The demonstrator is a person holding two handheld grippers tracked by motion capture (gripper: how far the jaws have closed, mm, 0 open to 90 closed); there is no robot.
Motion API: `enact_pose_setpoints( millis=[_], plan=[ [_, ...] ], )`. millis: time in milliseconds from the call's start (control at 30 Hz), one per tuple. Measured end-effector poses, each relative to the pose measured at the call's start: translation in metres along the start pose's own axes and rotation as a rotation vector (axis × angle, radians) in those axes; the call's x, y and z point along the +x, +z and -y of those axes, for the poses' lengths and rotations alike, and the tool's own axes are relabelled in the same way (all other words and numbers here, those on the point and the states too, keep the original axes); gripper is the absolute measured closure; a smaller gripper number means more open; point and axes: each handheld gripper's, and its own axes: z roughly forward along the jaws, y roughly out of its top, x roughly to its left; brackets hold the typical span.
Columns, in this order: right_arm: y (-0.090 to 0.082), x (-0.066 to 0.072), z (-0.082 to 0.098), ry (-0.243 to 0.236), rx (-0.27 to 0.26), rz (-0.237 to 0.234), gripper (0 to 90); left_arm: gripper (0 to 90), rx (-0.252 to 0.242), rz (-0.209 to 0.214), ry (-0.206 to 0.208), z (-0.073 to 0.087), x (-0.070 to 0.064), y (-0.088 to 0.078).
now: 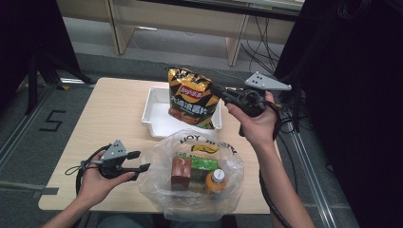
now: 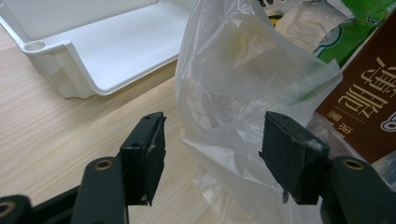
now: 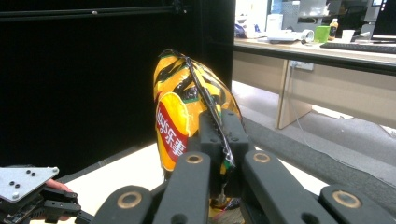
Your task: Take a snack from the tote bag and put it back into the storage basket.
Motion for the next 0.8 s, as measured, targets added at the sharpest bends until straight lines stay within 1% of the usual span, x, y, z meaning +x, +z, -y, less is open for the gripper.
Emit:
enact_pose_setpoints(
  millis=[33,67,100,133,200,233,267,300,333,367,400,433,467,533,567,667,700,733,767,800],
  plan=[
    [0.001,-0.001,0.0,-0.009,-0.006,0.0,90.0,39.1,0.001,-0.003,-0.001,0.0,0.0,0.0],
    [0.001,-0.001,0.0,0.002,0.007,-0.002,90.0,39.1,0.002,-0.004,0.001,0.0,0.0,0.0],
    [0.002,-0.002,0.0,-0.004,0.005,-0.005,90.0,39.1,0.001,-0.006,0.002,0.0,0.0,-0.001],
    [0.003,-0.003,0.0,-0.016,-0.006,0.005,90.0,39.1,0.001,-0.006,0.002,0.0,0.0,-0.001],
    [0.003,-0.003,0.001,0.017,0.009,0.003,90.0,39.1,-0.001,-0.009,0.0,0.0,0.001,-0.001],
    [0.005,-0.005,0.001,-0.007,0.0,-0.002,90.0,39.0,-0.005,-0.006,0.0,0.0,0.001,-0.001],
    [0.005,-0.005,0.0,-0.002,0.006,0.005,90.0,39.0,-0.003,0.0,0.0,0.0,0.001,-0.001],
    [0.006,-0.006,0.001,-0.004,0.001,0.006,90.0,39.0,-0.006,-0.005,-0.007,0.0,0.001,-0.001],
    [0.006,-0.005,0.001,0.014,0.011,0.005,90.0,39.0,-0.007,-0.004,-0.007,0.0,0.001,-0.001],
    [0.006,-0.006,0.001,0.003,0.003,0.013,90.0,39.0,-0.005,-0.002,-0.002,0.0,0.001,-0.001],
    [0.007,-0.007,0.001,0.01,0.011,0.002,90.0,39.0,-0.003,-0.007,-0.002,0.0,0.001,-0.001],
    [0.007,-0.008,0.001,0.0,0.007,0.01,90.0,39.0,-0.004,-0.004,-0.005,0.001,0.001,-0.001],
    [0.007,-0.008,0.001,0.0,0.007,0.01,90.0,39.0,-0.004,-0.004,-0.005,0.001,0.001,-0.001],
    [0.009,-0.008,0.002,0.017,0.014,0.007,90.0,39.0,-0.004,-0.006,-0.012,0.001,0.0,0.0],
    [0.01,-0.009,0.002,0.012,0.002,0.016,90.0,39.0,-0.004,-0.004,-0.004,0.001,0.001,0.0],
    [0.011,-0.01,0.001,0.014,0.012,0.008,90.0,39.0,-0.003,-0.003,-0.002,0.0,0.001,0.0],
    [0.012,-0.012,0.001,0.003,0.003,0.018,90.0,39.0,-0.002,-0.005,-0.007,0.001,0.0,0.0],
    [0.012,-0.012,0.001,0.003,0.003,0.018,90.0,39.0,-0.002,-0.005,-0.007,0.001,0.0,0.0],
    [0.012,-0.012,0.002,0.023,0.011,0.016,90.0,39.0,-0.001,-0.005,-0.008,0.001,0.0,0.0],
    [0.014,-0.014,0.002,0.02,0.012,0.019,90.0,39.0,-0.001,-0.004,-0.008,0.001,0.0,0.0]
  ],
)
